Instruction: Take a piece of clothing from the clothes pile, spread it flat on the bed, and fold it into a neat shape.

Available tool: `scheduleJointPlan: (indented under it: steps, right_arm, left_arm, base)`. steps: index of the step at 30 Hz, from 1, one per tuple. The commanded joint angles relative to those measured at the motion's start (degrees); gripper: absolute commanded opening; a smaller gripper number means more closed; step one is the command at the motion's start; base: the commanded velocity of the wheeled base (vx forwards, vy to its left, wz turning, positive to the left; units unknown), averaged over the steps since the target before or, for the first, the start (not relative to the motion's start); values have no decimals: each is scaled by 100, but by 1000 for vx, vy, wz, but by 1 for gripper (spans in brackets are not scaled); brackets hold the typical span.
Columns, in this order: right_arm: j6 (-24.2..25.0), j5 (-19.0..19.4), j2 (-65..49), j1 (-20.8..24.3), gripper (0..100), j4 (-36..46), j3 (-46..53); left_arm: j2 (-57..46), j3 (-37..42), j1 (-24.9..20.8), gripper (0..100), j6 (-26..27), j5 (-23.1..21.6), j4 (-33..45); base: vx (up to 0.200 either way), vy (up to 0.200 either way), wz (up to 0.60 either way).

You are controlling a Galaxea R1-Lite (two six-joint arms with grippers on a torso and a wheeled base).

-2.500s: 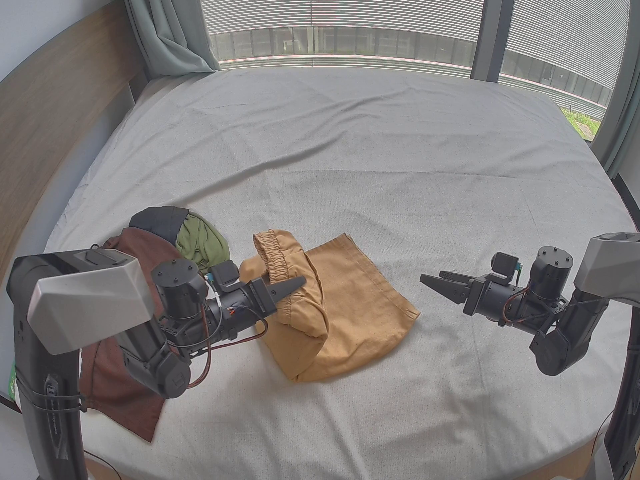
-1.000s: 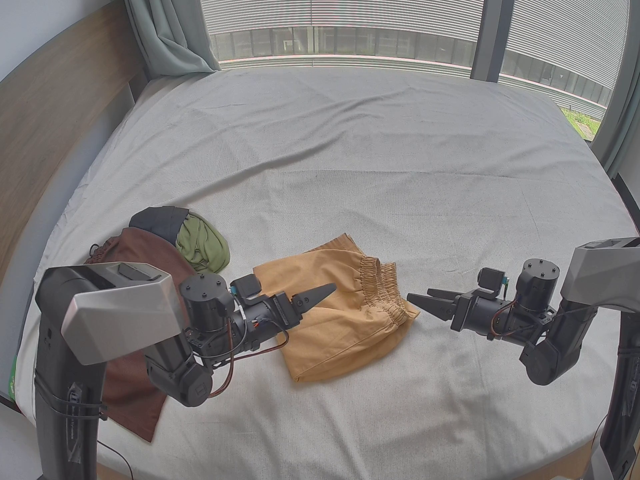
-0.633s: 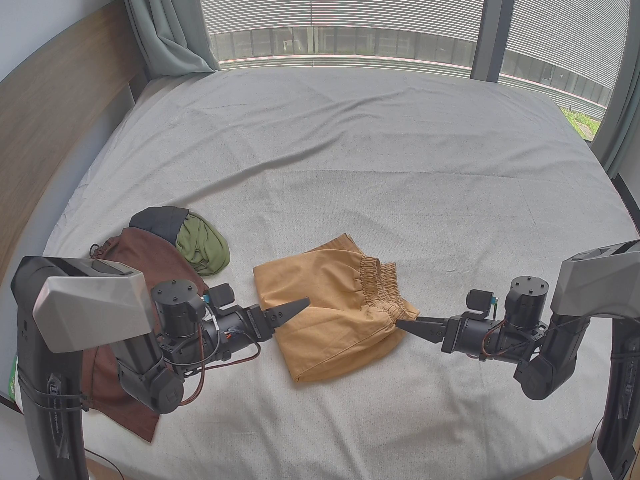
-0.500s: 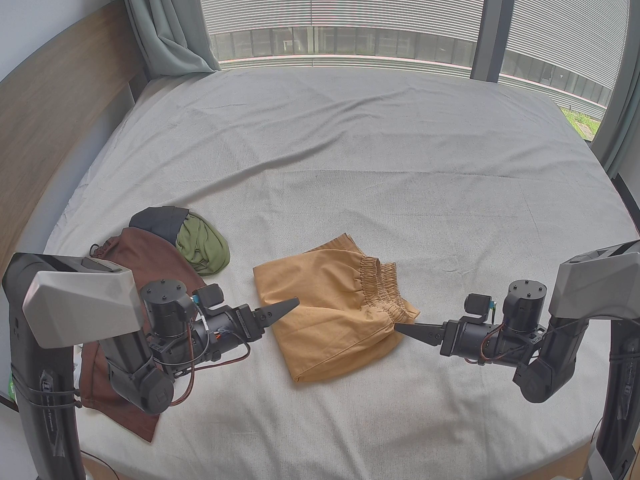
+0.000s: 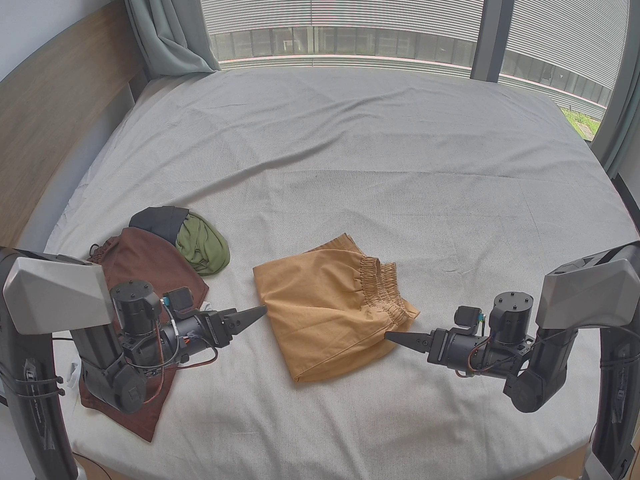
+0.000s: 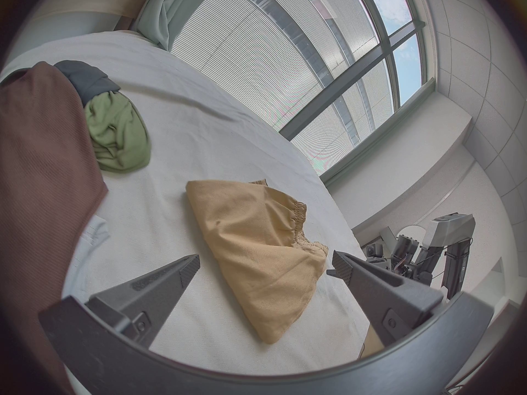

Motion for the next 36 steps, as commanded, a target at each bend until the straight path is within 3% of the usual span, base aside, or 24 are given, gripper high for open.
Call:
scheduleJointPlan:
  steps: [1,8,24,31,32,36]
  right_arm:
    - [198,-39,327,50,100,-7,-146]
    - [286,-364,925,59,100,2,-682]
    - [1042,-408,1602,560,100,2,-2229]
    - [1182,-619,1813,709,100,2,-2536]
    - [1182,-654,1822,709,0,2,-2571]
    - [1218,-698,1822,718,0,2,-2571]
  left_arm:
    - [-165,29,170,100,4,-67,-1]
    - [-261,20,152,100,-32,-76,8]
    - [-270,81,249,100,-32,-199,-1]
    - [-261,81,249,100,-32,-225,-1]
    - [-244,81,249,100,-32,-225,-1]
    - [-226,81,249,100,-32,-225,-1]
  base:
    - [0,0,0]
    - [0,0,0]
    - [0,0,0]
    - [0,0,0]
    - [0,0,0]
    - [0,0,0]
